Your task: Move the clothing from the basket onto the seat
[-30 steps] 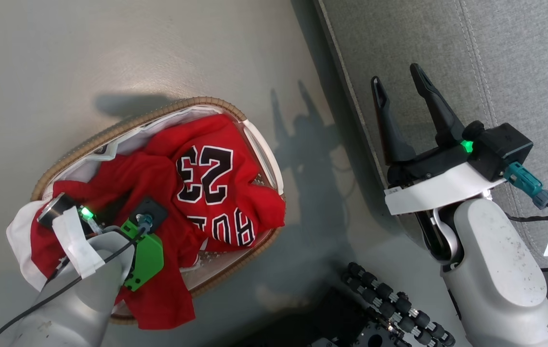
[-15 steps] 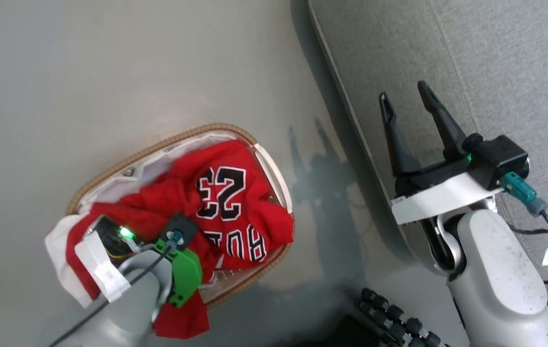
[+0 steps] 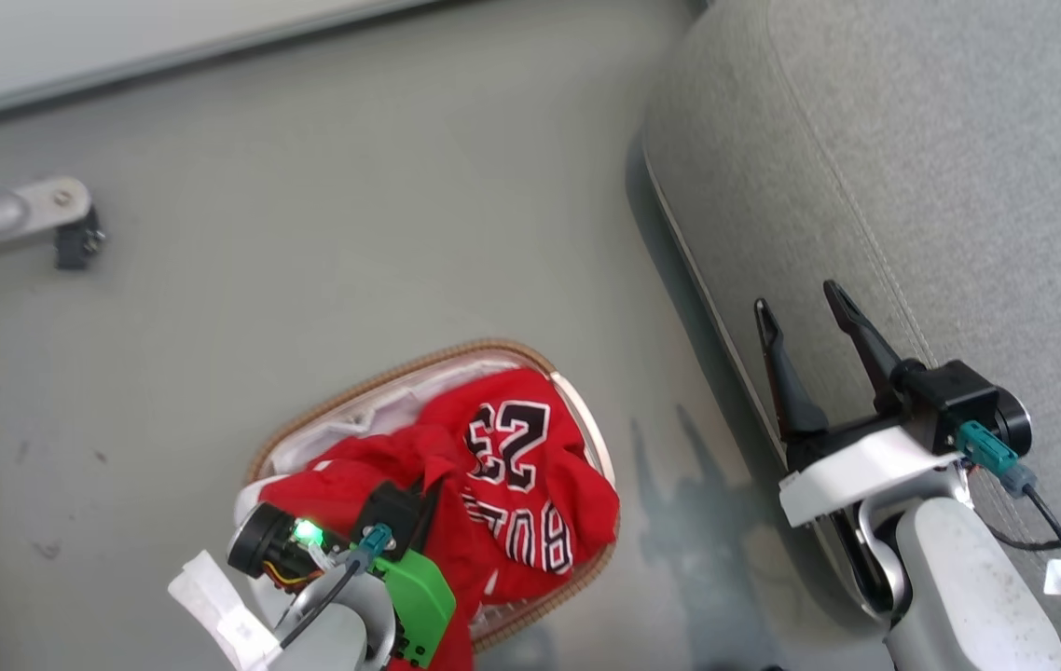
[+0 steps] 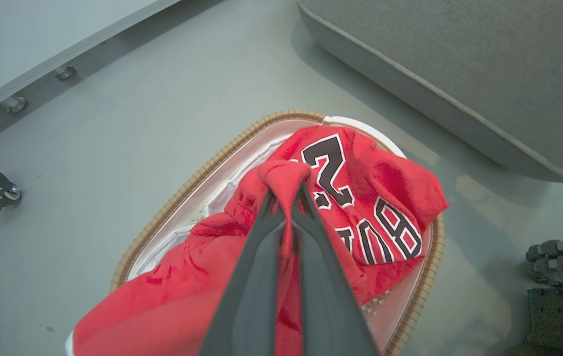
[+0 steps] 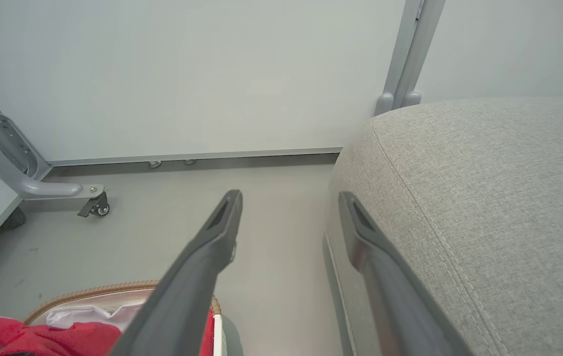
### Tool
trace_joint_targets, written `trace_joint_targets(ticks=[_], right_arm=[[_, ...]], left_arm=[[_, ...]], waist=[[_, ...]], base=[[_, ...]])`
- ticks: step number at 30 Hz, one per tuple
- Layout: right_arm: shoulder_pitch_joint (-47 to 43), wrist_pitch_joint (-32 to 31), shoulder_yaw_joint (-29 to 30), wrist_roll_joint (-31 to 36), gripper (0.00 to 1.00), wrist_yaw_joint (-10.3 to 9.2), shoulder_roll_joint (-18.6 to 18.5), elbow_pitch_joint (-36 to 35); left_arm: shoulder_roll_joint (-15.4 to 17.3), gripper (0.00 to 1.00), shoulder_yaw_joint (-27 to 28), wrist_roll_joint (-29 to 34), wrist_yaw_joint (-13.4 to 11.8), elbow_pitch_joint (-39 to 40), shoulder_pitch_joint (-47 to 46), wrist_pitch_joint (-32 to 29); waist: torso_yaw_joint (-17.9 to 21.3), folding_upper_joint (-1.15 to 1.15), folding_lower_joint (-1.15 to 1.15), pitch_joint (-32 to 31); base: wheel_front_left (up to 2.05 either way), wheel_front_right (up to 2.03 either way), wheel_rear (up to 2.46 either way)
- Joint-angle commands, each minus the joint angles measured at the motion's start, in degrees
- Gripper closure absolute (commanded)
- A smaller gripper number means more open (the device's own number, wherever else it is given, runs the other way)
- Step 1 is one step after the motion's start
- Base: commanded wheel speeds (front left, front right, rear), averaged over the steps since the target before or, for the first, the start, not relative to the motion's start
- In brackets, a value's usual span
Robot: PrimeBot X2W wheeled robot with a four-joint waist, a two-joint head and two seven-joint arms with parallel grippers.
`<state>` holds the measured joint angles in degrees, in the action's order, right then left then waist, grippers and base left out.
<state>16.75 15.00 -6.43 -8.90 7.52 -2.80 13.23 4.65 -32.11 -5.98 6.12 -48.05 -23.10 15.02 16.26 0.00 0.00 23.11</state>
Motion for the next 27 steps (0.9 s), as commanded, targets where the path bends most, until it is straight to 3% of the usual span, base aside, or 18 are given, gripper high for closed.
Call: trace_joint_targets(ticks=[1,16,27], right_arm=[[-1.6,0.3,0.3,0.2,0.0,-0.05,-0.3,0.2],[-10.9,0.3,1.0,2.5,0.0,-0.06,-0.3,1.4],[-13.0,0.3,-0.7,1.6,0.0,-0.06,-0.3,2.3]], left_arm=[[-0.2,1.0,0.5,-0.4,-0.3,1.4,1.9,0.2],[-1.5,1.0,6.3,-2.8,-0.6,21.5,9.2,0.2],[-1.7,1.0,8.6,-5.4,-1.0,35.4,5.7,0.2]], waist=[[-4.7,0.0,0.0,-8.5],[-10.1,0.0,0.0,-19.3],[-11.2,0.0,0.0,-21.8]], base=[[0.0,0.0,0.0],[0.0,0.0,0.0],[0.0,0.0,0.0]])
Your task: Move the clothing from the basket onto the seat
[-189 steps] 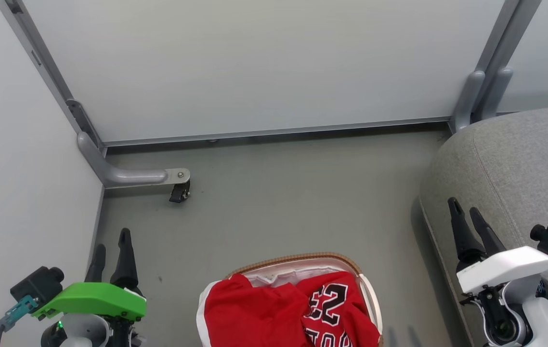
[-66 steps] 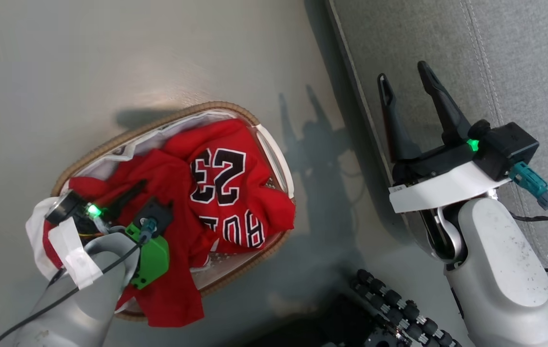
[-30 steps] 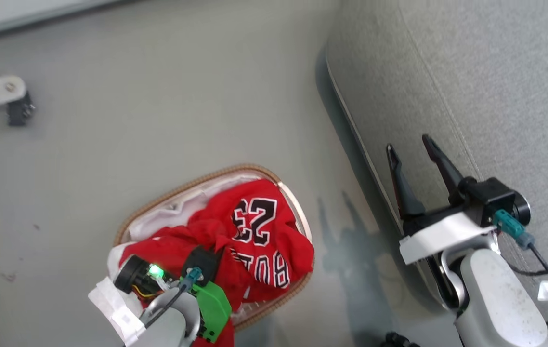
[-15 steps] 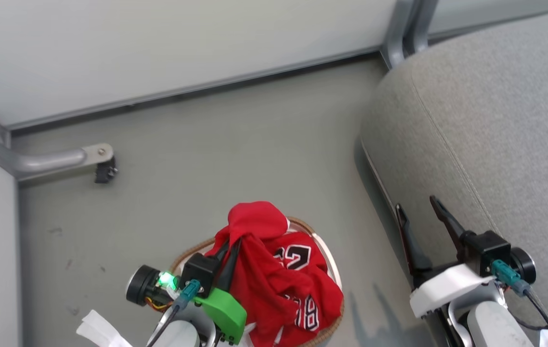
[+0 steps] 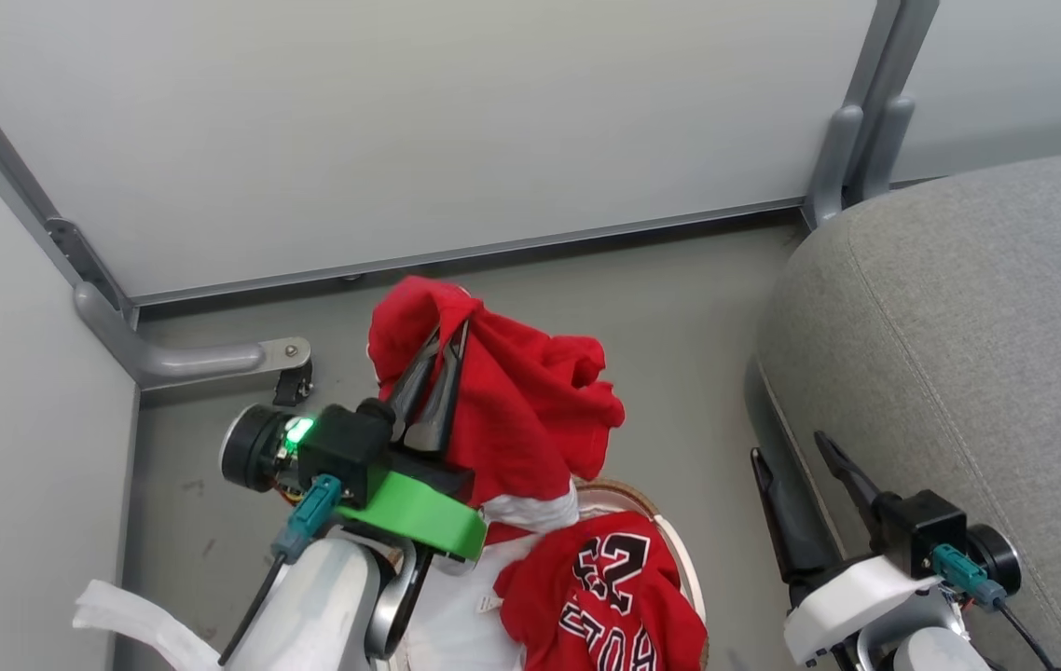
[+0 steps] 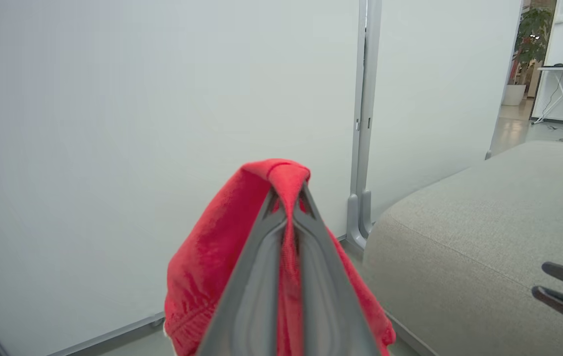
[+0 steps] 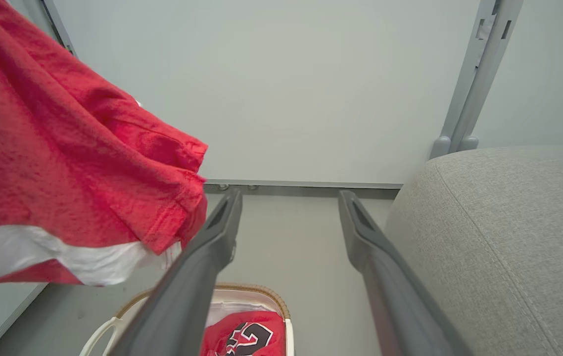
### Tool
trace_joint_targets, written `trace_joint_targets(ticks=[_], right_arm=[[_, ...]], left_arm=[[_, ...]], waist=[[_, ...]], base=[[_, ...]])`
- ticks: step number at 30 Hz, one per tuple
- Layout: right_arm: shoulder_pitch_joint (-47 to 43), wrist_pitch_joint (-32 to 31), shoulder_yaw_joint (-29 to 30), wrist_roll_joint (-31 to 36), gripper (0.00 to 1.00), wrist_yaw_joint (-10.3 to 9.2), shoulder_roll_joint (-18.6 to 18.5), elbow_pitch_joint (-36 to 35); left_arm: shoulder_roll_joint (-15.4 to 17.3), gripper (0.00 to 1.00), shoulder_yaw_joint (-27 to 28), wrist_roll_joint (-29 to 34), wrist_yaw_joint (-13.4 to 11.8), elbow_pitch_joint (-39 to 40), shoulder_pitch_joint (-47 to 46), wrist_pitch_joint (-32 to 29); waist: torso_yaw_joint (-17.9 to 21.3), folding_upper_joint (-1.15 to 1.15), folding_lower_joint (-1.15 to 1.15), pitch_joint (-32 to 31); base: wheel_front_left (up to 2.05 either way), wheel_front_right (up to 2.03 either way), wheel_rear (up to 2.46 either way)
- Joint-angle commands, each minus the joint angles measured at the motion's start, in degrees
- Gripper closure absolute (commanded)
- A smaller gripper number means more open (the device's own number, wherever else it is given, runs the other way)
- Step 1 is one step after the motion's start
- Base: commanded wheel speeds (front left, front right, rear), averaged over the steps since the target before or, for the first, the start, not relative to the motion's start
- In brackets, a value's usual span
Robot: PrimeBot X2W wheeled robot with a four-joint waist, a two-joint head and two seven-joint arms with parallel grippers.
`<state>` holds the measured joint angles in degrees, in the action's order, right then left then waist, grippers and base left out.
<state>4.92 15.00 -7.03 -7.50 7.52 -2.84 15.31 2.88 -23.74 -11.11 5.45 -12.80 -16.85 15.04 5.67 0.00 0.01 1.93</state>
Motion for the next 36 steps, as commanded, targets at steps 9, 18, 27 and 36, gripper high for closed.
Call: trace_joint_targets(ticks=[9,18,27,36], right_arm=[[1.4,0.3,-10.1,0.5,0.0,-0.06,-3.1,0.9],[11.4,0.3,-27.9,-6.0,0.0,-0.06,-9.3,1.9],[19.7,0.3,-34.8,-7.8,0.0,-0.06,-6.9,6.8],[21.2,0.3,-33.1,-7.5,1.0,-0.06,-2.2,14.6]], left_arm=[[0.1,1.0,-0.7,-0.7,-0.1,3.2,-2.5,0.1],[0.1,1.0,-2.6,-1.4,0.1,3.1,-2.6,0.1],[0.1,1.0,-5.2,-2.3,-0.3,3.2,-3.7,0.1],[0.1,1.0,-7.6,-3.6,-0.5,2.6,-4.7,0.1]], waist=[[-1.3,0.0,-0.01,-0.6],[-2.2,0.0,-0.01,0.2],[-3.7,0.0,-0.01,0.9],[-5.9,0.0,-0.01,1.5]], base=[[0.0,0.0,0.0],[0.0,0.0,0.0],[0.0,0.0,0.0],[0.0,0.0,0.0]])
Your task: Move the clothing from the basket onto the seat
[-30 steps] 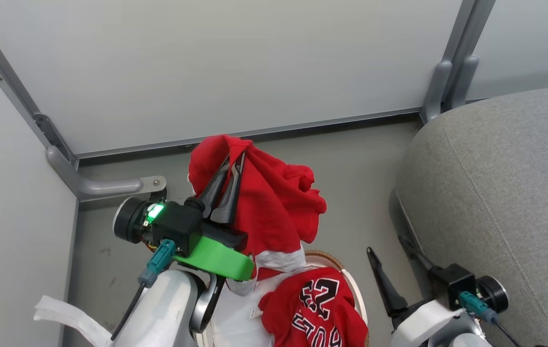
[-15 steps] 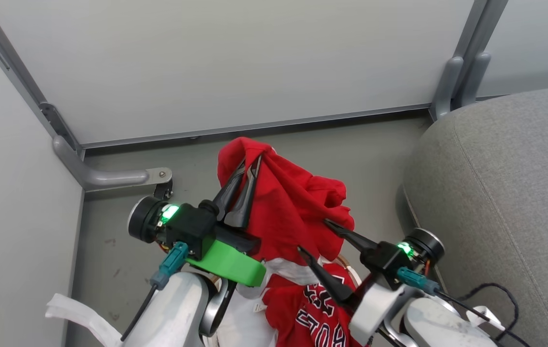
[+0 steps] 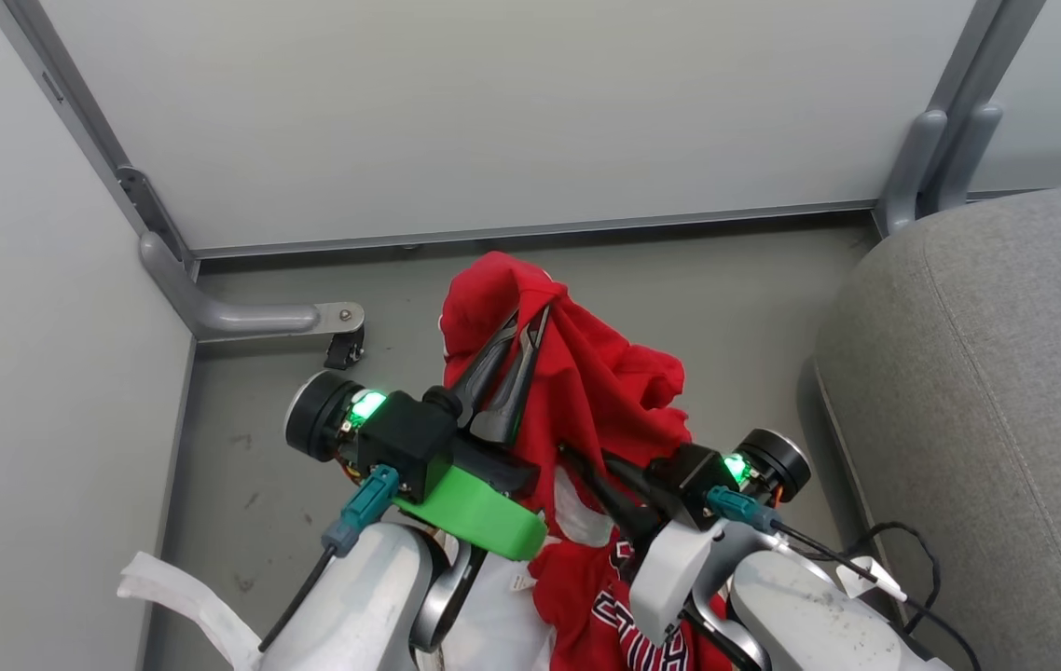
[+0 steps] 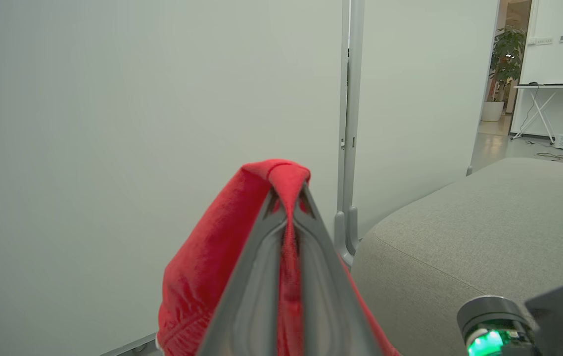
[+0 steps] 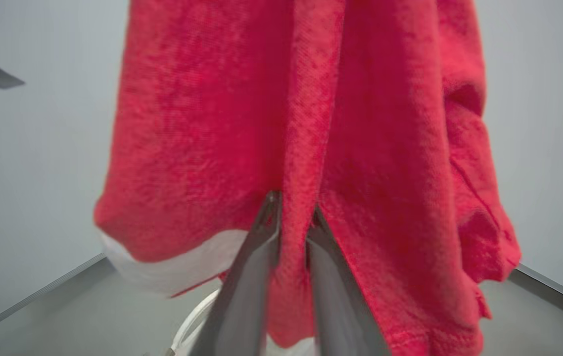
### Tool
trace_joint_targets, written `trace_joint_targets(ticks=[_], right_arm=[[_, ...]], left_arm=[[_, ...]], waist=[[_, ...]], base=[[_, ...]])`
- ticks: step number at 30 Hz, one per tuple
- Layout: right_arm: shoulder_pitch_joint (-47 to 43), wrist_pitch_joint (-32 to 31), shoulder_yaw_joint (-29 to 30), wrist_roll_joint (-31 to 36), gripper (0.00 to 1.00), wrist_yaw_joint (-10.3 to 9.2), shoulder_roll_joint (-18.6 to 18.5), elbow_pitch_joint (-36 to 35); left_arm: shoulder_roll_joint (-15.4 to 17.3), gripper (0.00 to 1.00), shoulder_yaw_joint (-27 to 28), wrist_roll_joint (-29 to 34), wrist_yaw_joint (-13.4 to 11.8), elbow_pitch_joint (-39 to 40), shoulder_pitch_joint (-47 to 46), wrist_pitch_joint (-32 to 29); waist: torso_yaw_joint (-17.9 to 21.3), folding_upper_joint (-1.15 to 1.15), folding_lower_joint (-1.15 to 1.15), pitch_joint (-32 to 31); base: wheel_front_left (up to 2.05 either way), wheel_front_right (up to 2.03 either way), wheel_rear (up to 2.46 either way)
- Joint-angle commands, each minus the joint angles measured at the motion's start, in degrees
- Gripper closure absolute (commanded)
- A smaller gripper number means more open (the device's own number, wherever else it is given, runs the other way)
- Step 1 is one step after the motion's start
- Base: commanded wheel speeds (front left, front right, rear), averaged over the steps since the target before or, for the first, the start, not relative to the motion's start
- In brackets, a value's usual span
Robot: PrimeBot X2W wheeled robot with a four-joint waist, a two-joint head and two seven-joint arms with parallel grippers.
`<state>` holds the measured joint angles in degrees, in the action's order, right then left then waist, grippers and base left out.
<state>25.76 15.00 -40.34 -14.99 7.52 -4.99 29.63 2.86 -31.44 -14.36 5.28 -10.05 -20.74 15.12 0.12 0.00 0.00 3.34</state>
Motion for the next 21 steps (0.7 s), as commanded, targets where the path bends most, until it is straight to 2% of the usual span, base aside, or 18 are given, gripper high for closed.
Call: trace_joint_targets(ticks=[1,10,11,12,17,21], right_arm=[[0.3,0.3,0.5,0.0,1.0,-0.06,0.2,0.4],[-1.6,0.3,2.9,1.1,1.0,-0.06,0.9,-0.4],[-1.8,0.3,3.2,1.1,1.0,-0.06,0.9,-0.8],[-2.1,0.3,3.6,1.1,1.0,-0.06,1.0,-1.4],[-3.4,0.3,4.0,1.4,1.0,-0.06,1.0,-3.4],[-4.9,0.3,4.7,1.3,1.0,-0.06,1.0,-5.3]], left_arm=[[0.1,1.0,0.0,-0.4,-0.3,-0.2,-0.7,0.1],[0.1,1.0,0.6,-0.4,-0.9,-0.2,0.3,0.1],[0.1,0.53,0.7,-0.4,-0.9,-0.5,0.6,0.1],[0.1,0.0,0.6,-0.3,-0.9,-1.0,1.0,0.0],[0.1,0.0,0.9,0.4,-1.1,-1.8,1.4,0.0],[0.1,0.0,1.5,1.6,-1.0,-2.4,2.1,0.0]], waist=[[-0.5,0.0,0.0,0.1],[0.0,0.0,0.0,0.1],[0.2,0.0,0.0,0.0],[0.4,0.0,0.0,-0.1],[2.5,0.0,0.0,-0.4],[6.0,0.0,0.0,-0.4]], base=[[0.0,0.0,0.0],[0.0,0.0,0.0],[0.0,0.0,0.0],[0.0,0.0,0.0],[0.0,0.0,0.0],[0.0,0.0,0.0]])
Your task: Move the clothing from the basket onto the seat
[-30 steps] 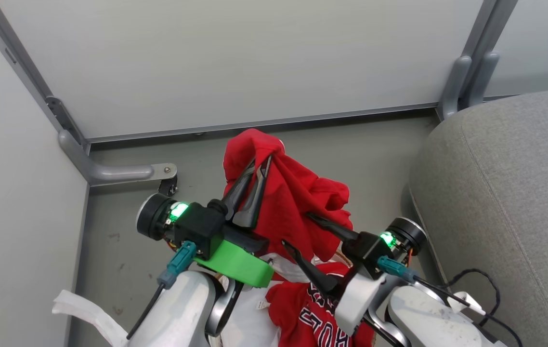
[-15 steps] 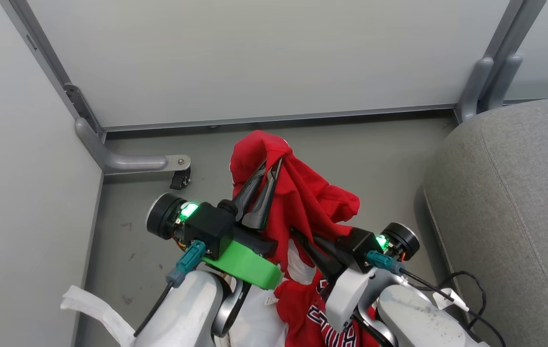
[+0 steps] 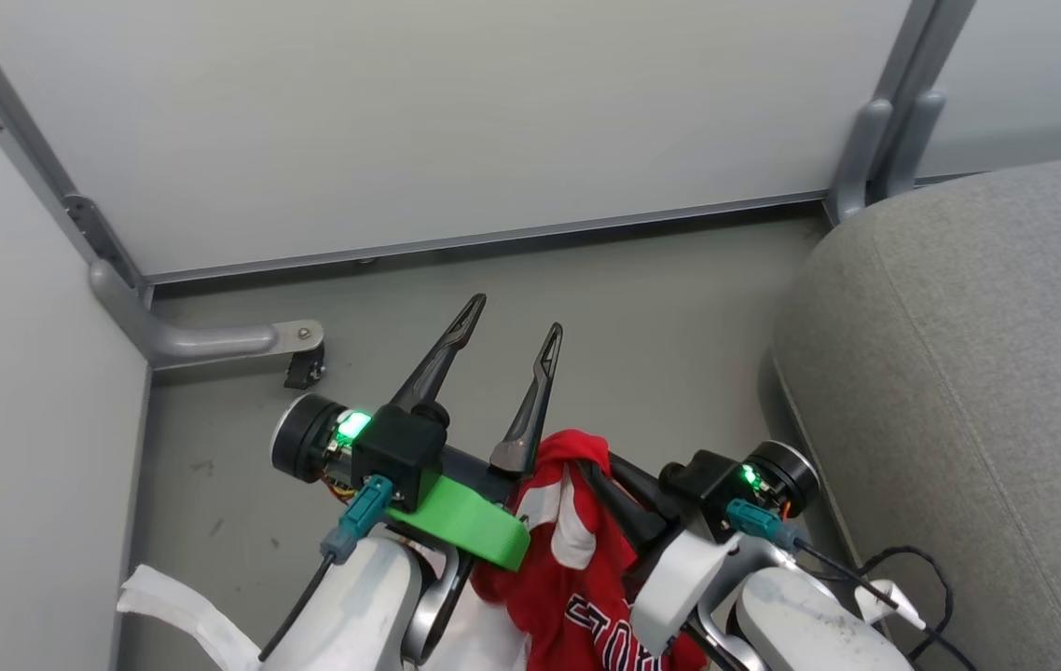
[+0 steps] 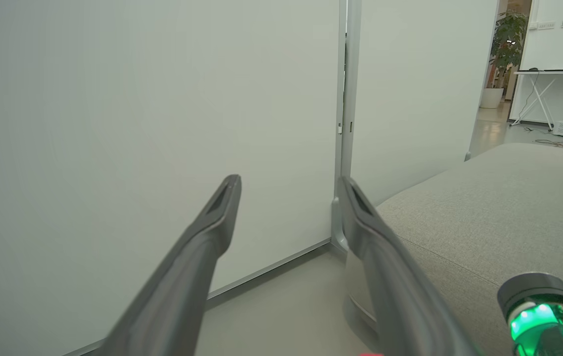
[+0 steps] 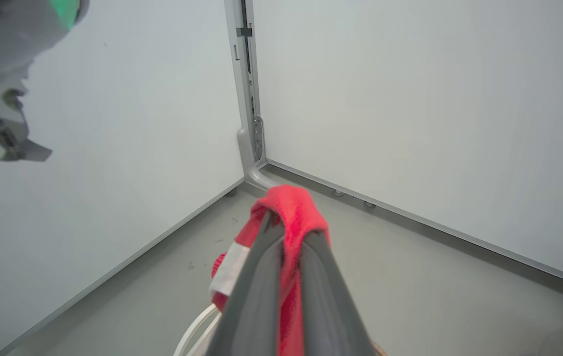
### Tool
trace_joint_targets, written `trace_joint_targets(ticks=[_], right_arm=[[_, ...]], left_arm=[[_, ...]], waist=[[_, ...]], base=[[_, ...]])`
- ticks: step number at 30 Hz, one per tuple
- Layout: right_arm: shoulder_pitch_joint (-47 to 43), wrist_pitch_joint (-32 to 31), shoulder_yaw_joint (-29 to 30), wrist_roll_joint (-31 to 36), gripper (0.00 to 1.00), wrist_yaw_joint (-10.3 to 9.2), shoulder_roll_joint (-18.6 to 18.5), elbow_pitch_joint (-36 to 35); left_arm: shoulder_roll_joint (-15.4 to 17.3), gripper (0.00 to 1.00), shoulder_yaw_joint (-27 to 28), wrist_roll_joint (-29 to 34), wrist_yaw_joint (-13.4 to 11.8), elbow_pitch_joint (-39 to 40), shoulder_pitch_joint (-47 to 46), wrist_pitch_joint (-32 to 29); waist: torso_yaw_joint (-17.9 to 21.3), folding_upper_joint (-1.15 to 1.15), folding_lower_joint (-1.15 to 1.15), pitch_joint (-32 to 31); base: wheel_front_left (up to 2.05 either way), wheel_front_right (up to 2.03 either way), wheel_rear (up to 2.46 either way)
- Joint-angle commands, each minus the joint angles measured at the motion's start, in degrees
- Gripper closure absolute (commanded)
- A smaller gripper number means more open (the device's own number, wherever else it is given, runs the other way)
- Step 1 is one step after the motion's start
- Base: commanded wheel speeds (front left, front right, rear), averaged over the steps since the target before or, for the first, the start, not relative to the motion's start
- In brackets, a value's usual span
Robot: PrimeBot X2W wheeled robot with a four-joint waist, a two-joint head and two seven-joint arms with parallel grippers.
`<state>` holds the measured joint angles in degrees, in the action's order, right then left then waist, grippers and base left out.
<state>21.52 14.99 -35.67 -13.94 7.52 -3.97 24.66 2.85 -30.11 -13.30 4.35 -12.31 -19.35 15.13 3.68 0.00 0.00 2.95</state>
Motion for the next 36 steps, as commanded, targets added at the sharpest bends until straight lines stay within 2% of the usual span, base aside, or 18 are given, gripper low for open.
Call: trace_joint_targets(ticks=[1,14,19,25,30,36], right_arm=[[-1.2,0.3,0.3,0.2,1.0,-0.06,-0.1,-0.8],[-4.6,0.3,2.0,-0.4,1.0,-0.06,-1.5,-6.5],[-2.6,0.3,4.0,0.1,1.0,-0.06,-2.1,-8.8],[4.5,0.3,10.3,3.7,1.0,-0.06,-5.5,-12.4],[14.7,0.3,16.4,6.7,1.0,-0.06,-11.1,-12.8],[27.0,0.3,22.5,8.9,1.0,-0.06,-18.0,-9.1]], left_arm=[[0.1,0.0,0.3,1.0,0.0,-0.5,0.9,0.0],[0.1,0.0,4.6,4.7,1.0,-1.4,4.0,0.0],[0.2,0.0,5.8,5.5,1.4,-1.5,4.3,0.0],[0.2,0.0,5.0,6.5,2.2,-2.6,2.0,0.0],[1.8,0.0,4.5,7.8,2.8,-3.4,0.2,0.0],[4.2,0.0,3.8,8.9,3.0,-2.8,-1.4,0.0]], waist=[[3.5,0.0,0.0,0.0],[21.6,0.0,0.0,3.1],[26.7,0.0,0.0,5.4],[27.8,0.0,0.0,9.8],[28.2,0.0,0.0,14.8],[27.6,0.0,0.0,20.9]], base=[[0.0,0.0,0.0],[0.0,0.0,0.0],[0.0,0.0,0.0],[0.0,0.0,0.0],[0.0,0.0,0.0],[0.0,0.0,0.0]])
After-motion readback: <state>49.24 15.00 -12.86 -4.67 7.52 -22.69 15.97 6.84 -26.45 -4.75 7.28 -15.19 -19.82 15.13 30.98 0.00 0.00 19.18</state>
